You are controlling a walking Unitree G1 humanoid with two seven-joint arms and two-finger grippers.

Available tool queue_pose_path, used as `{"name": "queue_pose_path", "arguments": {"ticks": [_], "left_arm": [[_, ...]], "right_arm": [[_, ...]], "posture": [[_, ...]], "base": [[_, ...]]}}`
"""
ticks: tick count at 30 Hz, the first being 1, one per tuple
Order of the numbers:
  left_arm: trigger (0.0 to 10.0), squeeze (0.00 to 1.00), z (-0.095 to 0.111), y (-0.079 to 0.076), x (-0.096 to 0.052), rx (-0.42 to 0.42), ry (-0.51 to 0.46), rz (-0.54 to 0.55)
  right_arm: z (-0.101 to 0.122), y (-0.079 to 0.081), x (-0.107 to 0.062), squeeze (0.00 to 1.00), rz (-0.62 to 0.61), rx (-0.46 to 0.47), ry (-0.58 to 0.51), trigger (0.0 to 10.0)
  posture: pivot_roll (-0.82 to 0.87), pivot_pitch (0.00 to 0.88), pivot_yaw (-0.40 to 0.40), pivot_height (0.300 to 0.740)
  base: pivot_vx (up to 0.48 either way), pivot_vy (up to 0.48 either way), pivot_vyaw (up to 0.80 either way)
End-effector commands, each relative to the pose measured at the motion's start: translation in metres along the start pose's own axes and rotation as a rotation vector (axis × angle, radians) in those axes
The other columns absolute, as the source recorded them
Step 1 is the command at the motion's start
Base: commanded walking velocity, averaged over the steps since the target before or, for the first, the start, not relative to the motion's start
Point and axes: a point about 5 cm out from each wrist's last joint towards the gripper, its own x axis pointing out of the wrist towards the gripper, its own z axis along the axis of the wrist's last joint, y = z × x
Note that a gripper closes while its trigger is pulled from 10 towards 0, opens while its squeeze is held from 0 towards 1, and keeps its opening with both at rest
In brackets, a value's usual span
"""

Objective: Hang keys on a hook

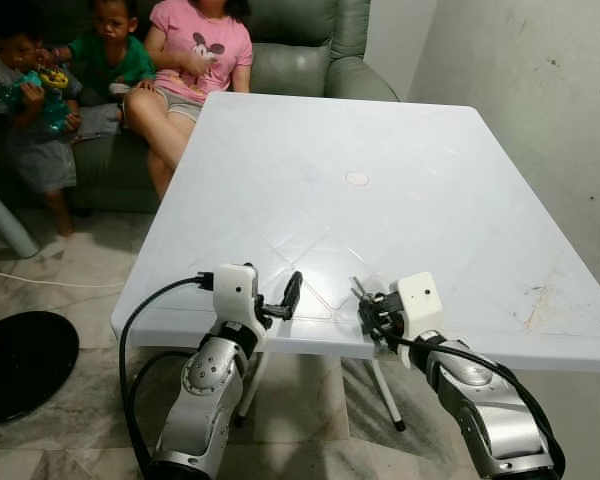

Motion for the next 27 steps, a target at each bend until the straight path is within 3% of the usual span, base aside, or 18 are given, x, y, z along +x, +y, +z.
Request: {"name": "queue_pose_path", "arguments": {"ticks": [1, 18, 26, 27], "left_arm": [[10.0, 0.00, 0.006, -0.005, 0.003, -0.015, -0.024, 0.003], [10.0, 0.00, 0.008, -0.002, 0.004, -0.013, -0.028, 0.017], [10.0, 0.00, 0.009, -0.001, 0.004, -0.006, -0.030, 0.021], [10.0, 0.00, 0.009, -0.001, 0.005, -0.006, -0.032, 0.025]], "right_arm": [[0.002, -0.001, -0.002, 0.00, -0.007, -0.005, -0.008, 0.0], [0.010, -0.005, -0.002, 0.00, -0.036, 0.023, -0.055, 0.0], [0.016, -0.008, -0.001, 0.00, -0.058, 0.085, -0.096, 0.0], [0.022, -0.011, 0.000, 0.00, -0.068, 0.126, -0.138, 1.2]], "posture": [[0.03, 0.066, -0.086, 0.732], [0.02, 0.079, -0.086, 0.732], [0.03, 0.079, -0.084, 0.732], [0.03, 0.078, -0.085, 0.732]], "base": [[0.000, 0.000, 0.00], [0.000, 0.000, 0.00], [0.000, 0.000, 0.00], [0.000, 0.000, 0.00]]}}
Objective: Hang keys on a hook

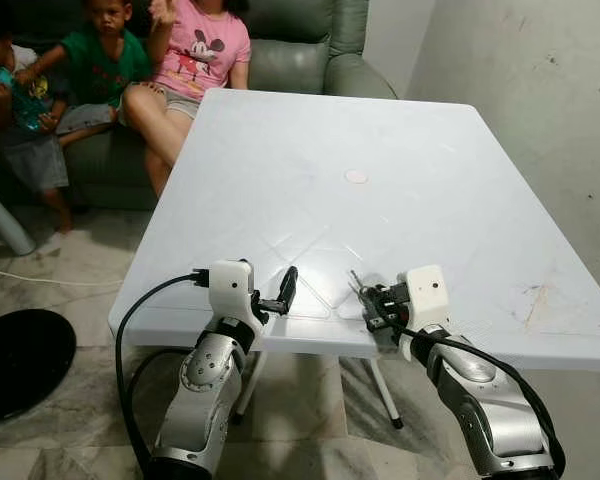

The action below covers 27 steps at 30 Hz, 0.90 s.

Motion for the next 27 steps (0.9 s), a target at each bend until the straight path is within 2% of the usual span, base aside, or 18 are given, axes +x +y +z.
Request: {"name": "queue_pose_path", "arguments": {"ticks": [1, 2, 3, 6, 9, 11, 12, 13, 14, 15, 16, 17, 18, 21, 23, 25, 27], "left_arm": [[10.0, 0.00, 0.005, -0.003, 0.003, -0.006, -0.018, 0.000], [10.0, 0.00, 0.005, -0.003, 0.003, -0.006, -0.018, 0.000], [10.0, 0.00, 0.006, -0.003, 0.003, -0.005, -0.022, 0.002], [10.0, 0.00, 0.007, -0.003, 0.004, -0.007, -0.024, 0.003], [10.0, 0.00, 0.007, -0.003, 0.004, -0.012, -0.025, 0.005], [10.0, 0.00, 0.007, -0.003, 0.004, -0.013, -0.025, 0.006], [10.0, 0.00, 0.007, -0.003, 0.004, -0.014, -0.026, 0.006], [10.0, 0.00, 0.007, -0.003, 0.005, -0.013, -0.027, 0.006], [10.0, 0.00, 0.007, -0.003, 0.005, -0.012, -0.028, 0.006], [10.0, 0.00, 0.007, -0.003, 0.005, -0.012, -0.028, 0.006], [10.0, 0.00, 0.008, -0.003, 0.005, -0.012, -0.030, 0.007], [10.0, 0.00, 0.008, -0.003, 0.005, -0.013, -0.031, 0.008], [10.0, 0.00, 0.008, -0.003, 0.005, -0.013, -0.031, 0.008], [10.0, 0.00, 0.008, -0.003, 0.006, -0.012, -0.033, 0.008], [10.0, 0.00, 0.008, -0.003, 0.006, -0.010, -0.032, 0.006], [10.0, 0.00, 0.008, -0.003, 0.006, -0.009, -0.032, 0.005], [10.0, 0.00, 0.008, -0.003, 0.006, 0.004, -0.033, 0.000]], "right_arm": [[0.013, -0.006, 0.002, 0.00, -0.029, 0.047, -0.076, 1.2], [0.013, -0.006, 0.002, 0.00, -0.029, 0.047, -0.076, 1.2], [0.025, -0.009, 0.002, 0.00, -0.002, 0.133, -0.170, 10.0], [0.039, -0.009, 0.001, 0.00, 0.029, 0.170, -0.278, 10.0], [0.057, -0.012, -0.004, 0.00, 0.073, 0.317, -0.411, 10.0], [0.061, -0.013, -0.005, 0.00, 0.105, 0.382, -0.437, 10.0], [0.061, -0.013, -0.005, 0.00, 0.112, 0.380, -0.435, 10.0], [0.059, -0.011, -0.004, 0.00, 0.123, 0.308, -0.417, 10.0], [0.056, -0.009, -0.003, 0.00, 0.112, 0.193, -0.393, 10.0], [0.056, -0.009, -0.003, 0.00, 0.112, 0.193, -0.393, 10.0], [0.044, -0.009, 0.002, 0.00, 0.040, -0.212, -0.310, 10.0], [0.040, -0.008, 0.002, 0.00, 0.031, -0.326, -0.291, 10.0], [0.040, -0.008, 0.002, 0.00, 0.031, -0.326, -0.291, 10.0], [0.037, -0.005, 0.003, 0.00, 0.063, -0.605, -0.276, 10.0], [0.039, -0.003, 0.003, 0.00, 0.075, -0.673, -0.281, 10.0], [0.040, -0.003, 0.003, 0.00, 0.072, -0.685, -0.292, 10.0], [0.039, -0.001, 0.004, 0.00, 0.083, -0.771, -0.295, 10.0]], "posture": [[0.03, 0.078, -0.085, 0.732], [0.03, 0.078, -0.085, 0.732], [0.03, 0.077, -0.086, 0.732], [0.03, 0.074, -0.086, 0.732], [0.03, 0.074, -0.086, 0.732], [0.03, 0.067, -0.087, 0.732], [0.03, 0.067, -0.087, 0.732], [0.03, 0.067, -0.087, 0.732], [0.03, 0.067, -0.087, 0.732], [0.03, 0.067, -0.087, 0.732], [0.03, 0.067, -0.087, 0.732], [0.03, 0.062, -0.089, 0.732], [0.03, 0.062, -0.089, 0.732], [0.03, 0.057, -0.088, 0.732], [0.03, 0.055, -0.087, 0.732], [0.03, 0.054, -0.087, 0.732], [0.03, 0.051, -0.087, 0.732]], "base": [[0.000, 0.000, 0.00], [0.000, 0.000, 0.00], [0.000, 0.000, 0.00], [0.000, 0.000, 0.00], [0.000, 0.000, 0.00], [0.000, 0.000, 0.00], [0.000, 0.000, 0.00], [0.000, 0.000, 0.00], [0.000, 0.000, 0.00], [0.000, 0.000, 0.00], [0.000, 0.000, 0.00], [0.000, 0.000, 0.00], [0.000, 0.000, 0.00], [0.000, 0.000, 0.00], [0.000, 0.000, 0.00], [0.000, 0.000, 0.00], [0.000, 0.000, 0.00]]}}
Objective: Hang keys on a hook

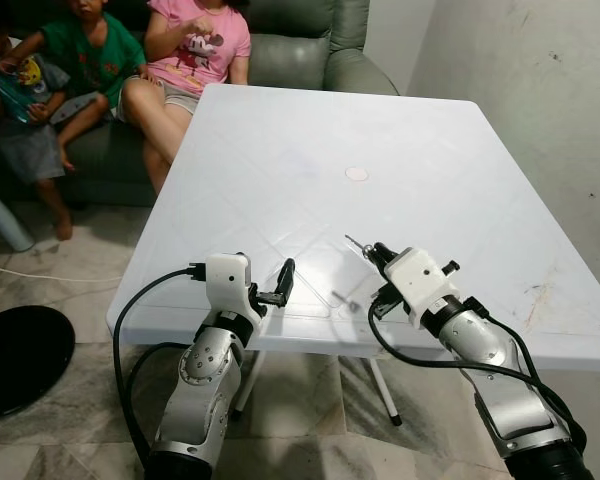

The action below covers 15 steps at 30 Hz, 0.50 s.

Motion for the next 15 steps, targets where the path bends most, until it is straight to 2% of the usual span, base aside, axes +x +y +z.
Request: {"name": "queue_pose_path", "arguments": {"ticks": [1, 2, 4, 6, 10, 13, 15], "left_arm": [[10.0, 0.00, 0.0017, -0.0046, 0.0019, 0.005, -0.009, -0.011], [10.0, 0.00, 0.0021, -0.0051, 0.0026, 0.003, -0.010, -0.012], [10.0, 0.00, 0.0027, -0.0053, 0.0029, 0.002, -0.012, -0.013], [10.0, 0.00, 0.0028, -0.0052, 0.0030, 0.001, -0.013, -0.013], [10.0, 0.00, 0.0024, -0.0051, 0.0030, -0.001, -0.011, -0.014], [10.0, 0.00, 0.0026, -0.0043, 0.0036, -0.003, -0.012, -0.010], [10.0, 0.00, 0.0030, -0.0040, 0.0039, -0.003, -0.013, -0.009]], "right_arm": [[0.0001, 0.0013, 0.0008, 0.00, 0.007, -0.053, -0.013, 10.0], [-0.0024, 0.0021, 0.0017, 0.00, -0.001, -0.096, -0.011, 10.0], [-0.0024, 0.0048, 0.0010, 0.00, 0.019, -0.115, -0.027, 10.0], [-0.0045, 0.0041, 0.0007, 0.00, 0.004, -0.087, -0.013, 10.0], [-0.0054, 0.0055, 0.0002, 0.00, 0.002, -0.112, -0.020, 10.0], [-0.0082, 0.0052, 0.0015, 0.00, -0.017, -0.012, -0.006, 10.0], [-0.0077, 0.0045, 0.0015, 0.00, -0.020, 0.016, -0.014, 10.0]], "posture": [[0.03, 0.051, -0.086, 0.732], [0.03, 0.051, -0.086, 0.732], [0.03, 0.049, -0.085, 0.732], [0.03, 0.048, -0.084, 0.732], [0.03, 0.048, -0.084, 0.732], [0.03, 0.044, -0.085, 0.732], [0.03, 0.042, -0.087, 0.732]], "base": [[0.000, 0.000, 0.00], [0.000, 0.000, 0.00], [0.000, 0.000, 0.00], [0.000, 0.000, 0.00], [0.000, 0.000, 0.00], [0.000, 0.000, 0.00], [0.000, 0.000, 0.00]]}}
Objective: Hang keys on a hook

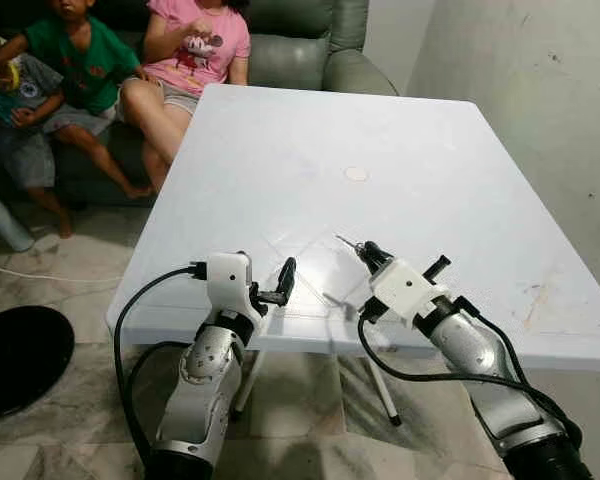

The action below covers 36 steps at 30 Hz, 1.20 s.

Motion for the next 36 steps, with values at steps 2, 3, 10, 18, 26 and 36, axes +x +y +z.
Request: {"name": "queue_pose_path", "arguments": {"ticks": [2, 3, 10, 18, 26, 36], "left_arm": [[10.0, 0.00, 0.001, -0.003, 0.002, -0.002, -0.005, 0.000], [10.0, 0.00, 0.001, -0.002, 0.002, -0.001, -0.005, 0.002], [10.0, 0.00, 0.001, 0.004, 0.002, 0.004, -0.004, 0.020], [10.0, 0.00, 0.002, 0.006, 0.002, 0.003, -0.006, 0.026], [10.0, 0.00, 0.003, 0.006, 0.002, 0.001, -0.007, 0.026], [10.0, 0.00, 0.004, 0.006, 0.003, -0.007, -0.007, 0.025]], "right_arm": [[-0.003, -0.006, -0.002, 0.00, -0.023, 0.064, 0.011, 10.0], [-0.002, -0.007, -0.002, 0.00, -0.031, 0.098, 0.003, 10.0], [-0.002, -0.015, -0.001, 0.00, -0.098, 0.253, -0.010, 10.0], [-0.004, -0.012, 0.000, 0.00, -0.094, 0.275, 0.013, 10.0], [-0.009, 0.007, -0.006, 0.00, 0.060, 0.276, 0.055, 10.0], [-0.017, 0.011, -0.012, 0.00, 0.062, 0.293, 0.118, 10.0]], "posture": [[0.03, 0.043, -0.087, 0.732], [0.03, 0.043, -0.087, 0.732], [0.03, 0.045, -0.088, 0.732], [0.03, 0.048, -0.089, 0.732], [0.03, 0.054, -0.089, 0.732], [0.02, 0.065, -0.082, 0.732]], "base": [[0.000, 0.000, 0.00], [0.000, 0.000, 0.00], [0.000, 0.000, 0.00], [0.000, 0.000, 0.00], [0.000, 0.000, 0.00], [0.000, 0.000, 0.00]]}}
